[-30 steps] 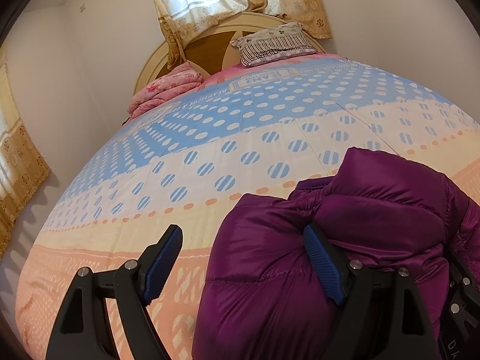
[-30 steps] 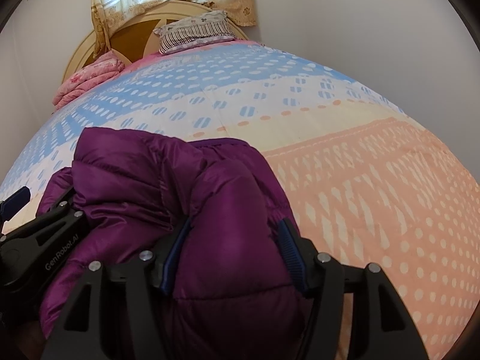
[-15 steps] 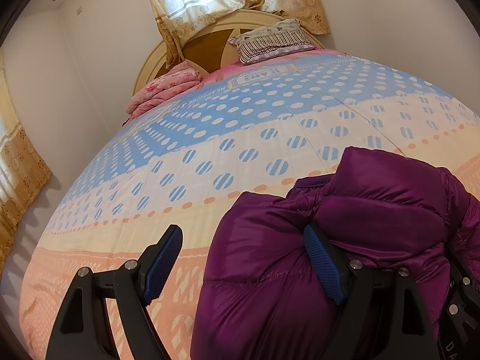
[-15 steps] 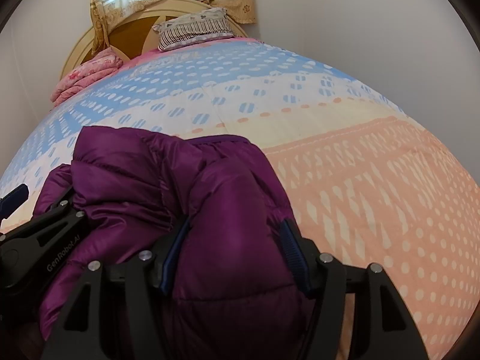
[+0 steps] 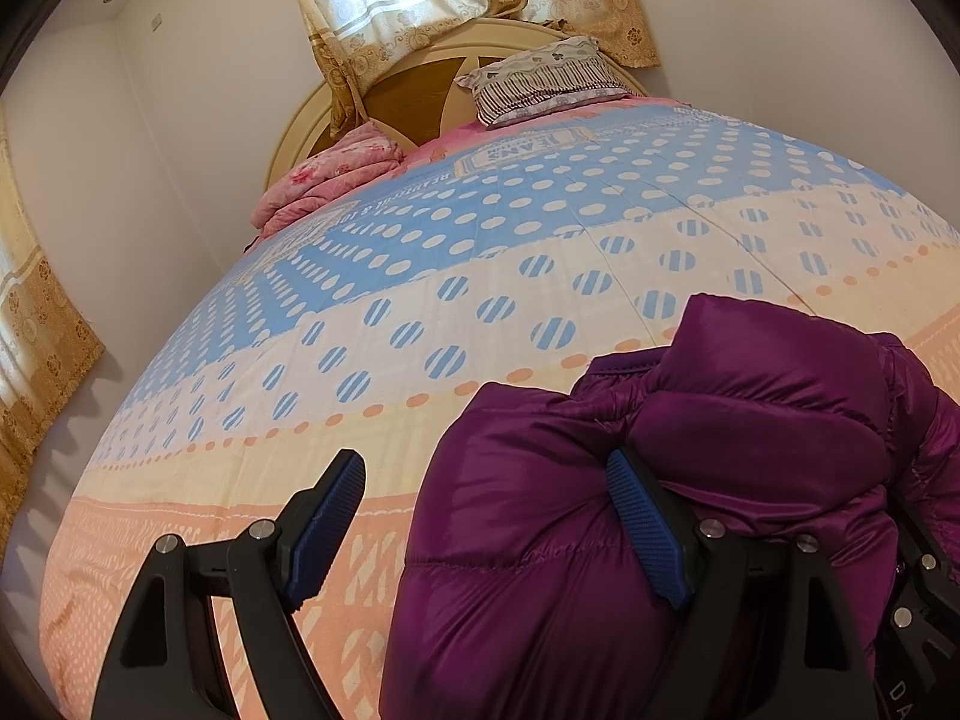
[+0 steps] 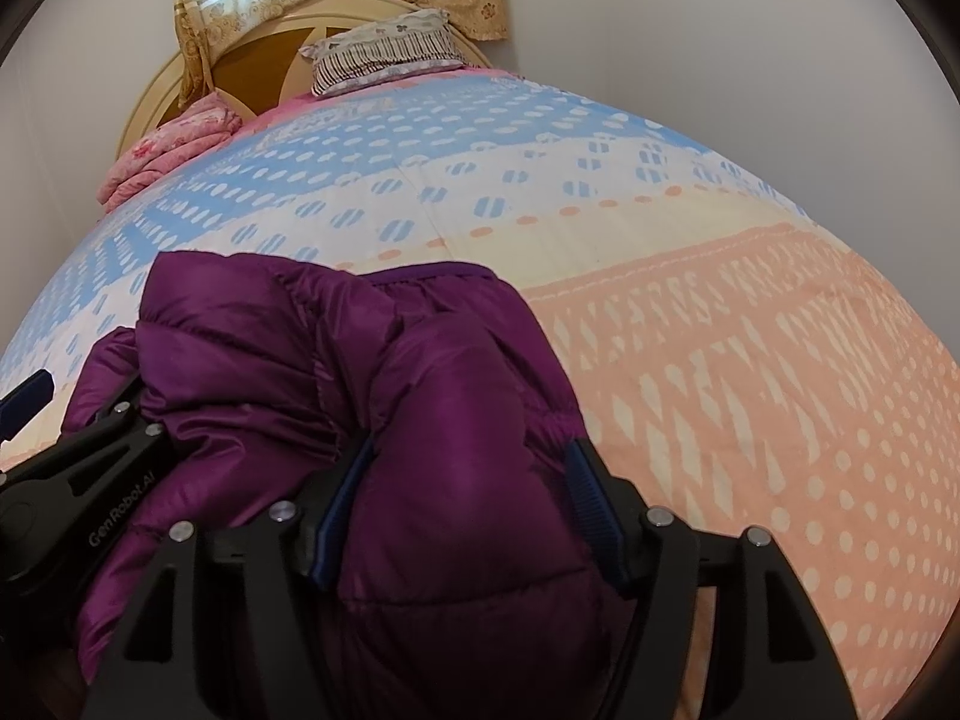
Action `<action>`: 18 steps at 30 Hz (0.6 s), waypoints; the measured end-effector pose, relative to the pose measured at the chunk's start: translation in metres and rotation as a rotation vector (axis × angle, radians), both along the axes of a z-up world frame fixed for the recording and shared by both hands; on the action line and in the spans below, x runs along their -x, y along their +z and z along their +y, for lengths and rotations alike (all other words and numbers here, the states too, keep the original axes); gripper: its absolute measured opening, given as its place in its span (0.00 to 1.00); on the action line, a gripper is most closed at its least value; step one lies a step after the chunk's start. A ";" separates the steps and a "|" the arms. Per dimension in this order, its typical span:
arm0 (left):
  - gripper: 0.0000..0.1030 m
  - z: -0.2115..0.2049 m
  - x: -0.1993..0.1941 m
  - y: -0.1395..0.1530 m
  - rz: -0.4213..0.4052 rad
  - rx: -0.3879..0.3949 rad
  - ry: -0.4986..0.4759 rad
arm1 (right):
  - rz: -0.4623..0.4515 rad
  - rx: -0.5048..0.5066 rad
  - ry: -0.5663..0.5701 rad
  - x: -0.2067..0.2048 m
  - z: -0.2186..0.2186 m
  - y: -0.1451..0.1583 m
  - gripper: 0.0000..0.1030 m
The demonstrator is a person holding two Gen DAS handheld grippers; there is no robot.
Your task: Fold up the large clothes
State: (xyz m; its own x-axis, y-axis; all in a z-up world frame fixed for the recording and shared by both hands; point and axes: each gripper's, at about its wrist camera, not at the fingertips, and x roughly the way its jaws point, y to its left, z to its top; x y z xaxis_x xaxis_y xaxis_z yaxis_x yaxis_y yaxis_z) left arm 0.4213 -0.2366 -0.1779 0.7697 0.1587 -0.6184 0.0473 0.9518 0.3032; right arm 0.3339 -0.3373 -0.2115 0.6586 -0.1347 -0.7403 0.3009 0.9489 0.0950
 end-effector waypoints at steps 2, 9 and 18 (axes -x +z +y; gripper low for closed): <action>0.81 0.000 0.000 0.000 0.000 -0.001 0.000 | 0.002 -0.001 0.000 0.000 0.000 0.000 0.66; 0.81 0.000 0.000 0.000 0.003 0.000 -0.001 | 0.003 -0.016 -0.002 0.000 -0.003 -0.002 0.68; 0.81 0.001 0.000 -0.002 0.005 0.003 -0.006 | -0.001 -0.050 0.008 0.002 -0.005 -0.004 0.70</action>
